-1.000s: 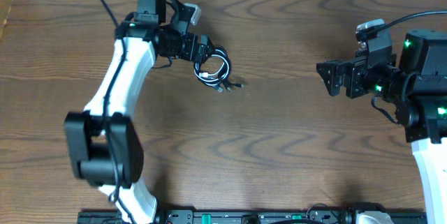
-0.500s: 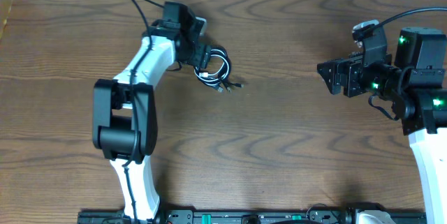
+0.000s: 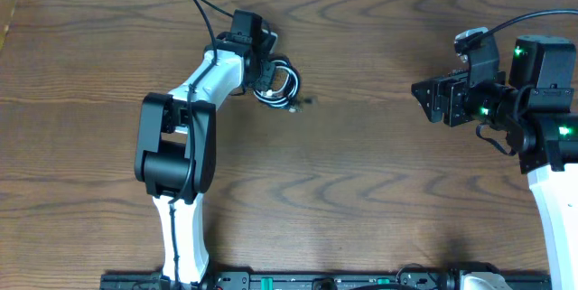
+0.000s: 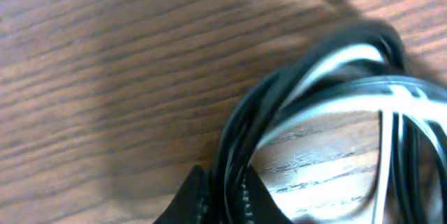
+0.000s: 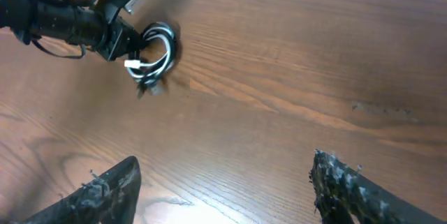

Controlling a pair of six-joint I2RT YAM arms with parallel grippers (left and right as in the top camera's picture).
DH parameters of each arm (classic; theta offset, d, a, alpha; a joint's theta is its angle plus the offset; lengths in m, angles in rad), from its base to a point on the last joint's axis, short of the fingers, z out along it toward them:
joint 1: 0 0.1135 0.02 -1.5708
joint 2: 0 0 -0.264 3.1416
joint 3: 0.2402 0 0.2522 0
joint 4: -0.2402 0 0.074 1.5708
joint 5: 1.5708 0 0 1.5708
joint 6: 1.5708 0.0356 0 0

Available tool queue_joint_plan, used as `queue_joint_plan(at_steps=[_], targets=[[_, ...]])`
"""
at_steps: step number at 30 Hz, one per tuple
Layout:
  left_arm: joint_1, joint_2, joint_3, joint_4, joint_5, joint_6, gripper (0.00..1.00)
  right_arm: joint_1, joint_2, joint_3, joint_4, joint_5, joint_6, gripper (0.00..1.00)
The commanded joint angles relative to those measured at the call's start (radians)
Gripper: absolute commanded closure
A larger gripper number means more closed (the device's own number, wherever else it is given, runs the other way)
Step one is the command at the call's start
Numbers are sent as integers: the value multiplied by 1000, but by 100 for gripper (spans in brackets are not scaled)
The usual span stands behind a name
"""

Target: Untangle cables

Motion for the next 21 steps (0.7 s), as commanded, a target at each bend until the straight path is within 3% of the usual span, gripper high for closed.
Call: queue_joint_plan(at_steps=[1, 7, 9, 12, 21], targets=[[-7, 2, 10, -26, -30, -82, 93, 10, 8, -2, 2, -9, 2, 29], [-41, -191, 10, -136, 209, -176, 93, 13, 43, -3, 39, -10, 55, 35], [-53, -293, 10, -176, 377, -234, 92, 15, 69, -3, 72, -23, 126, 40], [-63, -373, 10, -204, 513, -281, 93, 15, 109, -3, 111, -64, 175, 45], [-105, -417, 3, -325, 576, -294, 93, 15, 236, -3, 178, -256, 176, 47]])
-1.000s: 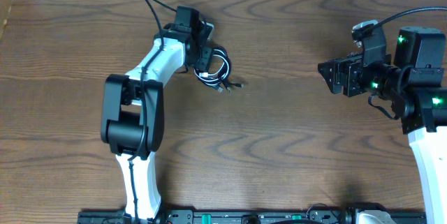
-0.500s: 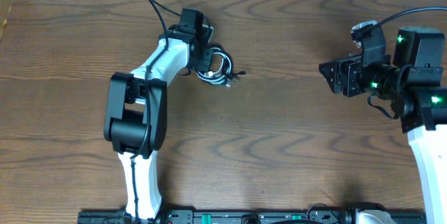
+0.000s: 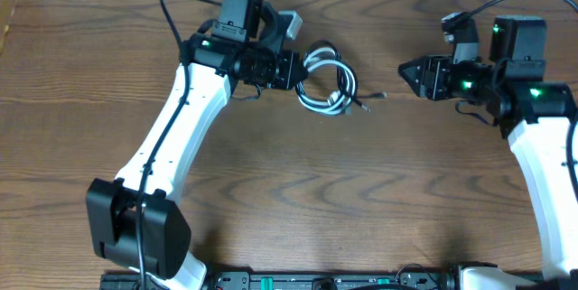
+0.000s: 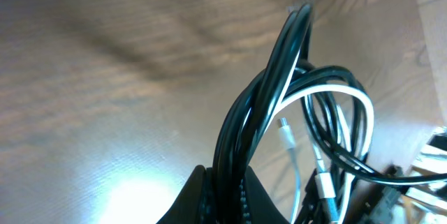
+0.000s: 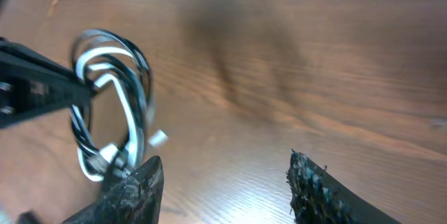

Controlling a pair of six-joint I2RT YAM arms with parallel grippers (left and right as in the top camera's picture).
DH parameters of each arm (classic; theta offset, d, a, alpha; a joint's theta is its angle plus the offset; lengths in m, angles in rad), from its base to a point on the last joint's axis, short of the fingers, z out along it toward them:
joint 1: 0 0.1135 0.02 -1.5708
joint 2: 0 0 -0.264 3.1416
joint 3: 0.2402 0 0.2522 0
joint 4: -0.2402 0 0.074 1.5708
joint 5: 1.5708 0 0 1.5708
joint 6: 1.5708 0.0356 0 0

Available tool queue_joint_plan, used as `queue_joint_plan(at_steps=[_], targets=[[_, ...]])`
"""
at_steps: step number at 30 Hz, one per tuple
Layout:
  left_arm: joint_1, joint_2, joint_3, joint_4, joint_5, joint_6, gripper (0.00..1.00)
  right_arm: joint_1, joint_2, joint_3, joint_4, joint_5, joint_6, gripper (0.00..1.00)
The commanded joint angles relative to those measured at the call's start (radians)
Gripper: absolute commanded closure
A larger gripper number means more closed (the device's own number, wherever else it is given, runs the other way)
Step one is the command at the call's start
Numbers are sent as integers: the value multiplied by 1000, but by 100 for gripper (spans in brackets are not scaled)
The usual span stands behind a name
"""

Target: Untangle cables

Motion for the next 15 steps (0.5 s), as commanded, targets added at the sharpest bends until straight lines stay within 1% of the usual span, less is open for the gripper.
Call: queue_joint_plan(at_steps=[1, 5, 9, 12, 15], targets=[[-17, 19, -6, -24, 53, -20, 92, 5, 50, -3, 5, -123, 16, 47], [-36, 19, -24, -32, 48, 4, 92, 5, 99, -3, 2, -211, -6, 49], [-58, 22, -54, -33, 45, 88, 92, 18, 147, -3, -5, -336, -91, 50], [-68, 26, -59, -47, 45, 156, 93, 51, 184, -3, -17, -351, -164, 49], [-64, 26, -59, -43, 43, 181, 92, 95, 236, -3, -37, -351, -239, 49]])
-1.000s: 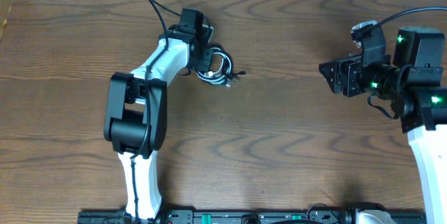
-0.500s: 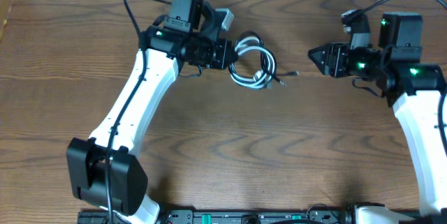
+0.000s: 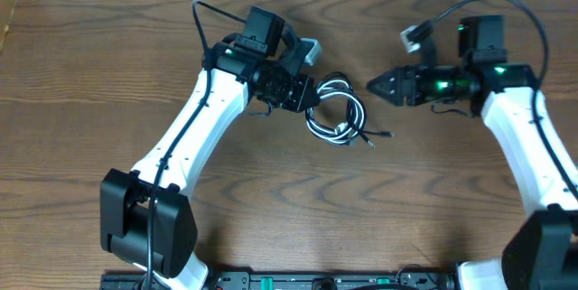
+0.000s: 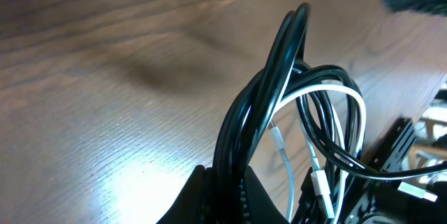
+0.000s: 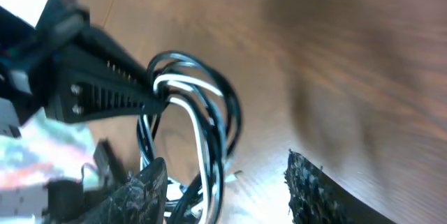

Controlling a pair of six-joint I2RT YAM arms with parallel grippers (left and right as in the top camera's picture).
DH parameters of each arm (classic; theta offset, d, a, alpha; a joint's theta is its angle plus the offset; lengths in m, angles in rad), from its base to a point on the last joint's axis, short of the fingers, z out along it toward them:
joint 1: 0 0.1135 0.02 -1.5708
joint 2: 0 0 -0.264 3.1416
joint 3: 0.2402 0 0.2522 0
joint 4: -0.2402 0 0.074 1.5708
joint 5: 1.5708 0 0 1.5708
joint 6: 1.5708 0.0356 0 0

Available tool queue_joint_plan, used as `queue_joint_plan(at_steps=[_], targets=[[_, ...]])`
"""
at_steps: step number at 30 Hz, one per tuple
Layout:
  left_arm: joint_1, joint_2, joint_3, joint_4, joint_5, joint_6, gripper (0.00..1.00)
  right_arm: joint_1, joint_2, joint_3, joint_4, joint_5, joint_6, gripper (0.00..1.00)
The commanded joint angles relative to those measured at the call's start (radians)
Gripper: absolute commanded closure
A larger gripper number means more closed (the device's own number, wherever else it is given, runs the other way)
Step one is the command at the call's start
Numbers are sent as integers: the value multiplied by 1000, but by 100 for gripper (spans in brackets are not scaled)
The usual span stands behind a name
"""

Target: Untangle cables

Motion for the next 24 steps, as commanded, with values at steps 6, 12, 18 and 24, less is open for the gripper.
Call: queue_joint_plan(at_steps=[6, 12, 18, 24], targets=[[10, 6, 1, 1, -44, 67, 92, 86, 134, -3, -11, -60, -124, 56], [10, 6, 1, 1, -52, 67, 93, 101, 193, -3, -6, -32, -123, 81], [10, 7, 1, 2, -53, 67, 93, 101, 197, -3, 5, 150, -9, 99], [10, 7, 1, 2, -71, 57, 92, 102, 197, -3, 2, 428, 192, 99]])
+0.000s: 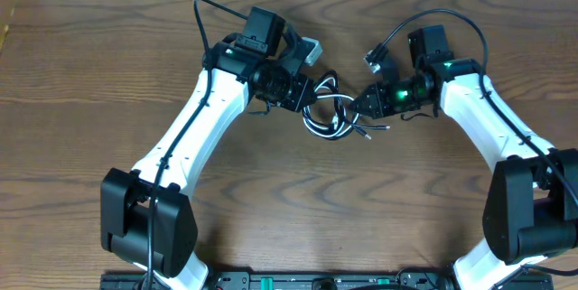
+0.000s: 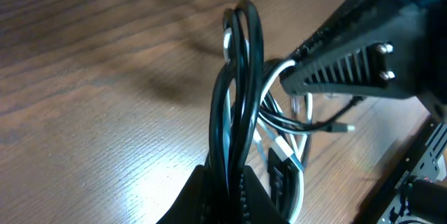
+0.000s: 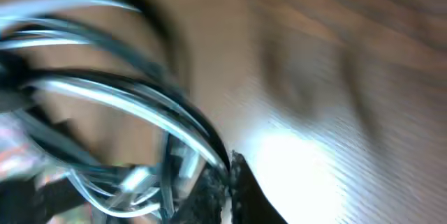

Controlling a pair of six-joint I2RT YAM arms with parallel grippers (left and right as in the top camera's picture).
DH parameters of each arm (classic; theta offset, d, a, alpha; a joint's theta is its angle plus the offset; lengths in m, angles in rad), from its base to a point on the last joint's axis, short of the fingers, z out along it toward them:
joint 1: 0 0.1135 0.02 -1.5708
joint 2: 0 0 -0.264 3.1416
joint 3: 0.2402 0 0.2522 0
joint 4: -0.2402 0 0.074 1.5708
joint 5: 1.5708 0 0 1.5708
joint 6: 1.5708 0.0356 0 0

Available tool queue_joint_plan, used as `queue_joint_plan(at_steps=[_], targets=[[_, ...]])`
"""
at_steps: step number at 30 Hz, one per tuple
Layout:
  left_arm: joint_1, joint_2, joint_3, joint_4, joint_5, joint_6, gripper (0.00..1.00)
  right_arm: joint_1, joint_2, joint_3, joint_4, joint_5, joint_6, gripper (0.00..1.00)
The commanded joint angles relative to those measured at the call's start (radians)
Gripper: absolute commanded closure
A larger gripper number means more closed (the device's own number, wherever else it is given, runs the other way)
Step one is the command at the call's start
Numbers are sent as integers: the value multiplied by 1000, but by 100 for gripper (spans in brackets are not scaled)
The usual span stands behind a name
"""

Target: Untangle cables

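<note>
A tangled bundle of black and white cables (image 1: 332,115) hangs above the table's middle, between both arms. My left gripper (image 1: 305,98) is shut on the black loops (image 2: 234,112) at the bundle's left side. My right gripper (image 1: 359,107) is shut on a white and black strand (image 3: 188,123) at its right side; in the left wrist view its black fingers (image 2: 349,63) meet the white cable. Loose plug ends (image 1: 379,128) stick out to the right.
The wooden table (image 1: 108,73) lies under both arms. The right arm's own cable (image 1: 424,19) loops above its wrist. A light strip runs along the far edge.
My right gripper has moved left from beside the bundle and shut on the white and black strand. The left gripper still holds the black loops in about the same place.
My left gripper held the bundle low at the table's left-centre with the right gripper open far right. Then the bundle was held further right, the right gripper still open and nearer. Now both grippers are shut on the bundle.
</note>
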Motion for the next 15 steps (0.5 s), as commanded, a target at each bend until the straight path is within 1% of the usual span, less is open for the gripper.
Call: queue_joint_plan(at_steps=[1, 5, 7, 9, 10, 11, 12, 14, 15], targets=[[9, 5, 1, -7, -13, -3, 93, -14, 8, -2, -8, 333, 217, 99], [9, 5, 1, -6, -21, -6, 93, -14, 8, -2, -71, 614, 420, 99], [9, 5, 1, -7, -50, -15, 92, -14, 8, -2, -105, 714, 460, 99], [9, 5, 1, -7, -66, -27, 93, -14, 8, -2, -117, 733, 443, 99], [9, 5, 1, -7, -66, -32, 92, -14, 8, -2, -110, 670, 367, 99], [9, 5, 1, -7, -66, -32, 93, -14, 8, -2, -103, 627, 323, 99], [9, 5, 1, -7, -65, -33, 92, -14, 8, -2, -82, 476, 203, 96], [8, 5, 1, -7, -65, -51, 93, -15, 8, -2, -58, 299, 108, 90], [8, 5, 1, -7, -65, -74, 92, -16, 8, -2, -22, 138, 38, 74]])
